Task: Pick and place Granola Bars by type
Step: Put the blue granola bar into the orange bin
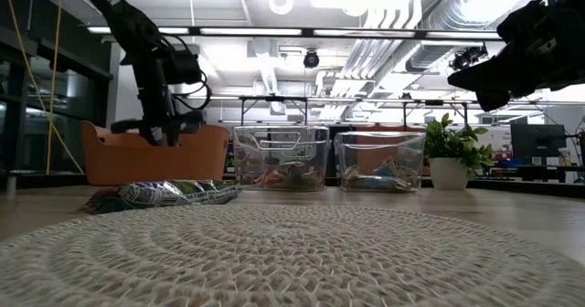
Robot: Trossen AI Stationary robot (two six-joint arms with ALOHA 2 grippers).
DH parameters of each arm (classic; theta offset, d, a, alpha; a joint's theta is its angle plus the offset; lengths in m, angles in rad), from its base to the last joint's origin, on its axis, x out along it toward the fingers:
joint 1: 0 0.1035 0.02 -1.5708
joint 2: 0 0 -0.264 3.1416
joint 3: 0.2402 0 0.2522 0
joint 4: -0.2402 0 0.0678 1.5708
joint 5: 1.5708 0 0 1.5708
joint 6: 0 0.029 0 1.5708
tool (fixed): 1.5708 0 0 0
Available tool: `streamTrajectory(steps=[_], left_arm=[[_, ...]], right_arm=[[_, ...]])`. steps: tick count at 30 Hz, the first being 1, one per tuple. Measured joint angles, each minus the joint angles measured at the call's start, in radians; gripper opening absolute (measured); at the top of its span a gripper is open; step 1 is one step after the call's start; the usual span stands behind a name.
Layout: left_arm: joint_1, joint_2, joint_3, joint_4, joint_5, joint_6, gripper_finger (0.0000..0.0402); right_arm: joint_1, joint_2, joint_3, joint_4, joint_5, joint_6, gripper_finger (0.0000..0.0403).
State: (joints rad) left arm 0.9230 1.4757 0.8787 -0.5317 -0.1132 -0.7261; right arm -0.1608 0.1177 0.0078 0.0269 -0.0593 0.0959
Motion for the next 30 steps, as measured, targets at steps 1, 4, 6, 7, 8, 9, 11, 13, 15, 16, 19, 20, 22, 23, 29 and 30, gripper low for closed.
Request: streamTrajectory(steps=[1,4,6,7,8,9,11,13,15,16,19,20,22,23,29,30], left_arm=[[0.0,0.0,0.0,0.007,0.002,0.011,0.0063],[0.0,0.0,0.001,0.017,0.023,0.03,0.007],[0.0,0.0,0.001,0.017,0.027,0.041,0.0084],[0.0,0.0,0.001,0.017,0.031,0.046,0.0093],[0.0,0.0,0.001,0.017,0.035,0.049,0.0104],[0.0,0.0,0.001,0.016,0.042,0.048,0.0116],[0.0,0.0,0.001,0.016,0.051,0.048,0.0142],[0.0,0.0,0.001,0.017,0.058,0.048,0.0167],[0.0,0.0,0.002,0.022,0.086,0.048,0.0187],[0.0,0.0,0.008,0.025,0.105,0.053,0.0194],[0.0,-0.016,0.055,0.035,0.159,0.121,0.0203],[-0.001,-0.029,0.078,0.033,0.159,0.142,0.0204],[-0.001,-0.054,0.127,0.031,0.161,0.174,0.0204],[-0.001,-0.07,0.152,0.028,0.161,0.185,0.0204],[0.0,-0.178,0.305,0.03,0.257,0.252,0.0205],[0.0,-0.193,0.328,0.029,0.301,0.264,0.0205]], right_arm=[[0.0,0.0,0.0,0.0,0.0,0.0,0.0],[0.0,0.0,0.0,0.0,0.0,0.0,0.0],[0.0,0.0,0.0,0.0,0.0,0.0,0.0],[0.0,0.0,0.0,0.0,0.0,0.0,0.0],[0.0,0.0,0.0,0.0,0.0,0.0,0.0],[0.0,0.0,0.0,0.0,0.0,0.0,0.0],[0.0,0.0,0.0,0.0,0.0,0.0,0.0],[0.0,0.0,0.0,0.0,0.0,0.0,0.0],[0.0,0.0,0.0,0.0,0.0,0.0,0.0],[0.0,0.0,0.0,0.0,0.0,0.0,0.0],[0.0,0.0,0.0,0.0,0.0,0.0,0.0],[0.0,0.0,0.0,0.0,0.0,0.0,0.0],[0.0,0.0,0.0,0.0,0.0,0.0,0.0],[0.0,0.0,0.0,0.0,0.0,0.0,0.0],[0.0,0.0,0.0,0.0,0.0,0.0,0.0],[0.0,0.0,0.0,0.0,0.0,0.0,0.0]])
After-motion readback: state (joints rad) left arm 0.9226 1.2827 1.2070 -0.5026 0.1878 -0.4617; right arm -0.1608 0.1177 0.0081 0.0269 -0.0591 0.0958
